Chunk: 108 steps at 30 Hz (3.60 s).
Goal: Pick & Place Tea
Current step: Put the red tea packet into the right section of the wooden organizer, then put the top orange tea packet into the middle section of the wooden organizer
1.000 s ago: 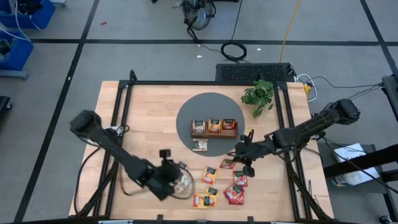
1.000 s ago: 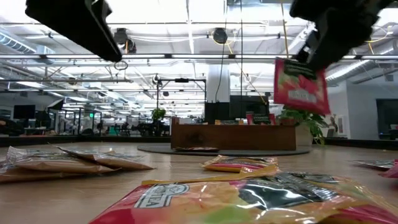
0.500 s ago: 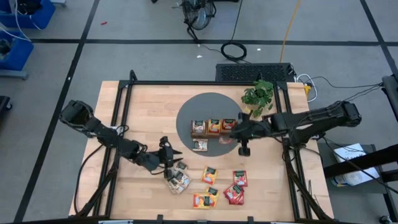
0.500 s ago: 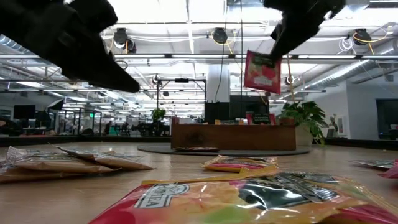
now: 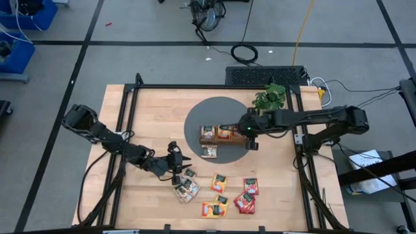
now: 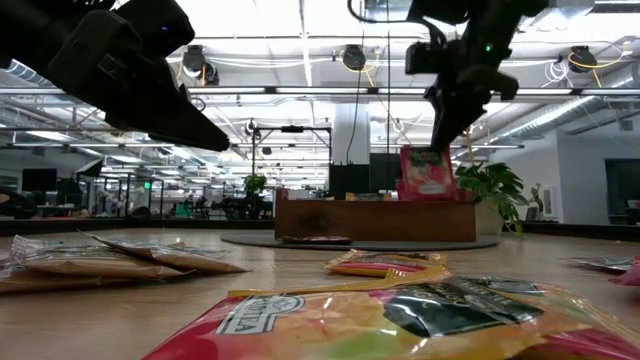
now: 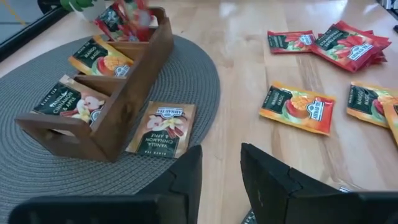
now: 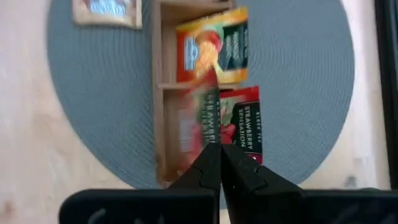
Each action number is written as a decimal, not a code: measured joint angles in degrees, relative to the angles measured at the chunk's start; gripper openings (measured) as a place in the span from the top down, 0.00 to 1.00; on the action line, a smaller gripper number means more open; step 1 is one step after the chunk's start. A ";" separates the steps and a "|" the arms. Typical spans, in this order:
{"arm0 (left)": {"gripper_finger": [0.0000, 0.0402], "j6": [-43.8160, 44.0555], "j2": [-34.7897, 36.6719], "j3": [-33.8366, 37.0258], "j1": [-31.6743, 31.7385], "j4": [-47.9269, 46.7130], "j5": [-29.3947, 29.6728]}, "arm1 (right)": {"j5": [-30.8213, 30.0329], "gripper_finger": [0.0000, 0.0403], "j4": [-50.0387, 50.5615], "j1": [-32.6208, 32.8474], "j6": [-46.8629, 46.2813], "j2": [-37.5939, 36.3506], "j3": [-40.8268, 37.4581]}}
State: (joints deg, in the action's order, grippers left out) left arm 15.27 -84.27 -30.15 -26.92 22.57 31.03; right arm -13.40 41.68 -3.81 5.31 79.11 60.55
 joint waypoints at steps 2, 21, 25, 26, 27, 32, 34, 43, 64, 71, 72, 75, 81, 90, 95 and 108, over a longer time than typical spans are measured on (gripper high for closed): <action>0.71 0.02 0.00 0.00 0.00 0.00 0.00 | -1.44 1.00 -0.01 -0.01 0.36 1.43 0.00; 0.71 1.58 0.00 0.00 -0.24 -0.57 -0.04 | -1.43 1.00 -4.10 -2.54 -0.31 6.10 -0.17; 0.71 1.86 0.00 0.00 -0.24 -0.56 -0.04 | -1.48 0.97 -4.14 -2.54 -0.30 6.10 -0.17; 0.71 1.88 0.00 -0.01 -0.24 -0.55 -0.04 | -1.65 0.96 -4.12 -2.54 -0.61 6.10 -0.17; 0.71 1.88 0.00 -0.01 -0.24 -0.55 -0.04 | -1.96 0.95 -4.12 -2.56 -1.20 6.10 -0.17; 0.71 1.90 0.00 -0.02 -0.24 -0.55 -0.04 | -3.28 0.92 -4.13 -2.58 -5.24 6.10 -0.17; 0.71 1.90 0.00 -0.02 -0.24 -0.55 -0.04 | -3.33 0.92 -4.08 -2.58 -7.25 6.10 -0.17; 0.71 2.43 0.00 -0.02 -0.24 -0.67 -0.04 | -3.09 0.91 -3.28 -2.58 -16.12 6.07 -0.20; 0.71 6.39 0.00 -0.04 -0.24 -0.86 -2.17 | -0.90 0.93 -5.26 4.91 -14.89 5.64 -0.27; 0.71 5.61 -1.52 -2.33 -2.90 2.86 -3.58 | 5.17 0.99 -24.80 17.31 -20.21 5.64 -4.96; 0.71 5.29 -2.32 -3.24 -3.40 2.73 -4.36 | 6.21 0.99 -28.56 18.79 -21.66 5.70 -6.28; 0.72 3.22 -6.27 -7.45 -4.55 2.73 -6.49 | 8.68 0.99 -38.54 22.41 -24.33 5.94 -10.57; 0.88 -1.73 -17.76 -17.40 -5.41 2.33 -11.79 | 9.15 0.99 -55.34 25.80 -28.80 5.90 -18.57; 0.97 -1.22 -28.32 -32.39 -2.19 -13.08 -17.73 | 7.45 0.90 -70.03 26.31 -37.12 7.98 -26.14; 0.98 -1.40 -32.23 -36.67 -0.30 -17.61 -17.97 | 6.76 0.80 -71.47 26.40 -37.73 12.41 -25.55; 0.96 0.33 -32.79 -37.03 1.49 -21.34 -19.35 | 10.96 0.67 -73.07 21.89 -48.34 21.51 -25.27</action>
State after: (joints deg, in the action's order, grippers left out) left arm 15.59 -117.05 -67.18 -25.43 1.23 11.68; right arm -2.44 -31.39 18.08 -43.03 100.62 35.29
